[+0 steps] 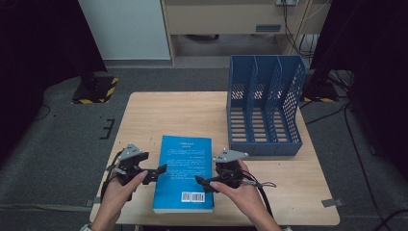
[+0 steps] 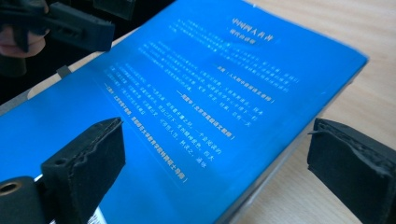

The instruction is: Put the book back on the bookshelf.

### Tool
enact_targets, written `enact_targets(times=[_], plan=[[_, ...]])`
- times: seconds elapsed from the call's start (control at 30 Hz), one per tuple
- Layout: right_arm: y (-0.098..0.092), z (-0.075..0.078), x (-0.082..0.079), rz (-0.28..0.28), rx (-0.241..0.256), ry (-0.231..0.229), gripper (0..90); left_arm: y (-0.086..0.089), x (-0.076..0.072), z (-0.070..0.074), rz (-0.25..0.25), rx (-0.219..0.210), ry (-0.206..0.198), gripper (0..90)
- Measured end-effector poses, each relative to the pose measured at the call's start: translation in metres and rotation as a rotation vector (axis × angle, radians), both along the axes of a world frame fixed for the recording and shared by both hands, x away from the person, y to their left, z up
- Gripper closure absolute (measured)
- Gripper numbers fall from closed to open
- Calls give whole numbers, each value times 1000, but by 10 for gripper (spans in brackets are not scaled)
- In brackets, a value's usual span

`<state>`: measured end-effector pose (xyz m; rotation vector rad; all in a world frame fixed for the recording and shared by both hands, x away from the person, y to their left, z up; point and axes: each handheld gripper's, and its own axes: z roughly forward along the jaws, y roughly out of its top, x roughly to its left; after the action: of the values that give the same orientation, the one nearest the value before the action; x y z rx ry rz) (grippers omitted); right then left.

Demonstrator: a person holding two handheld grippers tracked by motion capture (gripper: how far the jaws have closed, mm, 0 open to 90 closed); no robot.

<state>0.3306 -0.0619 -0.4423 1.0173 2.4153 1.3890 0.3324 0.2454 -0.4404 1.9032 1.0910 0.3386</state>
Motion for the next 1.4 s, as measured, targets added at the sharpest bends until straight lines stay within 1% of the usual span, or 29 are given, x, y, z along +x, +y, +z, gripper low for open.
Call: enact_targets(times=[0.07,0.2,0.27,0.3,0.37,0.43,0.5,0.53,0.57,0.6,0.63,0.67,0.7,0.73,0.77,0.83,0.87,0.9,0.93,0.97,1.07,1.13,1.17,1.2,1.23,1.3,1.33,1.37,1.4], plan=[[3,-4,3,1,-4,14,40,-6,0,-3,-19,15,4,71],[9,-13,8,5,-22,32,39,-14,5,-9,-32,23,21,101],[10,-17,9,5,-35,35,32,-17,6,-11,-42,40,27,98],[10,-18,9,4,-26,46,25,-18,6,-12,-46,28,33,98],[10,-19,10,-3,-16,51,14,-18,7,-13,-58,10,56,97],[10,-21,11,-9,-8,61,2,-18,8,-15,-54,-6,66,84],[10,-22,11,-12,-2,67,2,-18,9,-17,-59,-22,85,82],[10,-23,12,-24,16,100,1,-18,10,-20,-69,-48,115,62],[10,-23,12,-24,16,100,1,-18,10,-20,-69,-48,115,44],[9,-25,14,-26,26,110,1,-18,10,-22,-67,-59,122,39],[9,-25,15,-27,32,123,1,-17,11,-24,-66,-82,140,37],[9,-26,16,-28,35,127,1,-17,11,-24,-66,-82,140,33],[9,-26,16,-32,39,132,1,-16,12,-26,-66,-95,153,25],[10,-26,17,-35,42,141,0,-14,13,-30,-63,-129,183,19],[9,-27,18,-35,46,149,1,-14,14,-31,-61,-138,192,10],[9,-28,20,-40,57,165,0,-14,14,-32,-63,-140,193,1],[9,-28,20,-40,57,165,0,-14,14,-32,-63,-140,193,0],[9,-29,22,-47,69,181,0,-14,14,-32,-64,-141,196,0],[9,-29,22,-47,69,181,0,-14,15,-32,-64,-143,199,0],[9,-30,24,-49,78,196,0,-13,15,-32,-66,-147,206,0],[9,-31,25,-53,84,207,0,-12,16,-33,-71,-153,208,0],[8,-31,26,-52,85,210,1,-12,14,-32,-62,-151,216,0],[9,-31,25,-54,84,208,2,-13,12,-31,-68,-136,205,5],[9,-30,24,-53,78,209,3,-14,7,-29,-71,-123,181,8],[8,-29,20,-41,68,206,8,-14,5,-28,-72,-114,167,28],[7,-29,18,-35,68,210,12,-14,1,-28,-61,-120,153,39],[6,-30,15,-33,78,215,15,-14,0,-29,-58,-124,148,51],[6,-30,14,-34,77,208,15,-14,-1,-30,-48,-135,147,57],[6,-29,14,-39,73,207,14,-14,-2,-30,-41,-137,139,63]])
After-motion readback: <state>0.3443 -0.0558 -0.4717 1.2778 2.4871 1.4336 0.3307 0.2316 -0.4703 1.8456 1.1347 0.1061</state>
